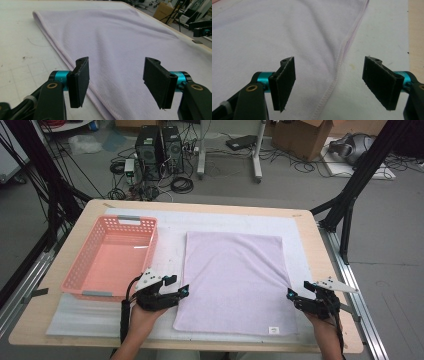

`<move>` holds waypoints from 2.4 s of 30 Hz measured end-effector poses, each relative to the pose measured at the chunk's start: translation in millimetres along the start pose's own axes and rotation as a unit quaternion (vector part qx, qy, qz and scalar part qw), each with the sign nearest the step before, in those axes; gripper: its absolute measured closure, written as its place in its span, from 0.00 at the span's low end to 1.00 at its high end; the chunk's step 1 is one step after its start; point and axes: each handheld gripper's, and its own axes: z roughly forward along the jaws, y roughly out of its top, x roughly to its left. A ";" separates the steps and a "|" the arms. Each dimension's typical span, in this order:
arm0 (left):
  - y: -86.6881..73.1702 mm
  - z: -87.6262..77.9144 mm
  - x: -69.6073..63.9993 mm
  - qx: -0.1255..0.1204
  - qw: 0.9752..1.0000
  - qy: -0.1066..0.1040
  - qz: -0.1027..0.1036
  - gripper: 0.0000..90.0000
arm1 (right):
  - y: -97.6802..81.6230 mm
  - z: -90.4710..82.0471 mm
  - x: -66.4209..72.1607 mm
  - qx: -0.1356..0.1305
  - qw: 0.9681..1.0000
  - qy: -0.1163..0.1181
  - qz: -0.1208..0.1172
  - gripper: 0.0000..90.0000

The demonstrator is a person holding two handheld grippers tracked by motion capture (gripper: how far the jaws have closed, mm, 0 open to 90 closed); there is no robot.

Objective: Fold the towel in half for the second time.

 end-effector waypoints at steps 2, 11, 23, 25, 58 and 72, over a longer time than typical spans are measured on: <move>9.0 10.5 3.5 0.003 1.000 0.001 -0.001 0.43 | 2.5 5.6 -4.8 0.005 1.000 -0.001 0.003 0.29; 38.8 50.5 25.5 0.017 1.000 0.021 -0.010 0.45 | 23.9 30.5 -21.3 0.021 1.000 0.004 0.010 0.33; 51.4 102.2 63.5 0.076 0.994 0.081 -0.018 0.58 | 41.5 63.1 -33.2 0.040 0.999 -0.021 0.020 0.58; 52.0 108.9 68.6 0.083 0.992 0.095 -0.022 0.59 | 43.8 67.4 -35.8 0.044 0.999 -0.022 0.023 0.58; 58.5 115.7 85.8 0.094 0.980 0.151 -0.084 0.95 | 68.4 111.5 -52.7 0.051 0.994 -0.034 0.092 0.97; 64.2 79.1 61.2 0.067 0.988 0.124 -0.069 0.96 | 67.9 64.4 -43.4 0.014 0.997 0.018 0.077 0.97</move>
